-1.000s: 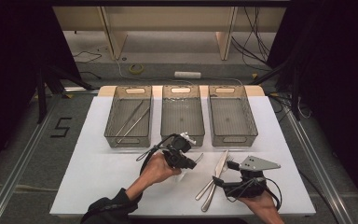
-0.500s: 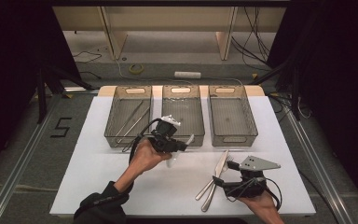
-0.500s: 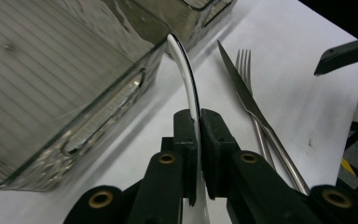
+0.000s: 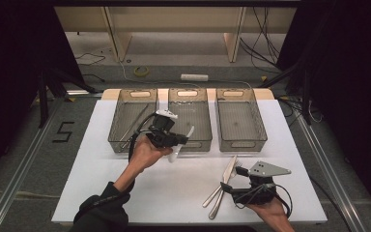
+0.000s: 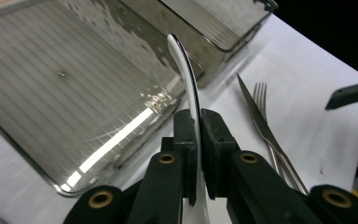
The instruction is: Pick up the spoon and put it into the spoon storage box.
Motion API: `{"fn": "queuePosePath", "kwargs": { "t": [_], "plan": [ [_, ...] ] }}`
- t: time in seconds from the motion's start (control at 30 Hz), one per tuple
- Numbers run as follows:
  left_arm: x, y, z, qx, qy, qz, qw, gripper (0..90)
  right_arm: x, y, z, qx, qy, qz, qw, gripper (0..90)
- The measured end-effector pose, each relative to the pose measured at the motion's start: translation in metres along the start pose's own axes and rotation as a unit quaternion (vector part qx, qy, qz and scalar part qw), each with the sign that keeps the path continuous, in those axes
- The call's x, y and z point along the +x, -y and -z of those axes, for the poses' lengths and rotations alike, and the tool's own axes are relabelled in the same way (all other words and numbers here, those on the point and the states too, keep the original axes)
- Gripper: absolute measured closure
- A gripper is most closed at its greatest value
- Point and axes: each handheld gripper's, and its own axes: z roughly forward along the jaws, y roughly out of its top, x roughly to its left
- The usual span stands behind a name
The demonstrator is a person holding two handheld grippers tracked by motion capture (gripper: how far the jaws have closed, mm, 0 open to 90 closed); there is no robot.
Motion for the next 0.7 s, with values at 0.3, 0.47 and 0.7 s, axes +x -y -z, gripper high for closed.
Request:
{"fn": "queuePosePath", "kwargs": {
  "t": [0.3, 0.47, 0.7],
  "plan": [
    [0.021, -0.014, 0.001, -0.016, -0.022, 0.020, 0.9994, 85.1, 0.000, 0.000, 0.000, 0.000, -0.001, 0.000, 1.0000, 21.9],
    [0.029, -0.025, -0.004, -0.019, -0.031, 0.034, 0.9988, 85.0, 0.000, 0.000, 0.000, 0.000, -0.001, 0.001, 1.0000, 21.9],
    [0.036, -0.040, -0.009, -0.035, -0.040, 0.040, 0.9978, 85.0, 0.000, 0.000, 0.000, 0.000, -0.002, 0.001, 1.0000, 21.9]
  ]
}}
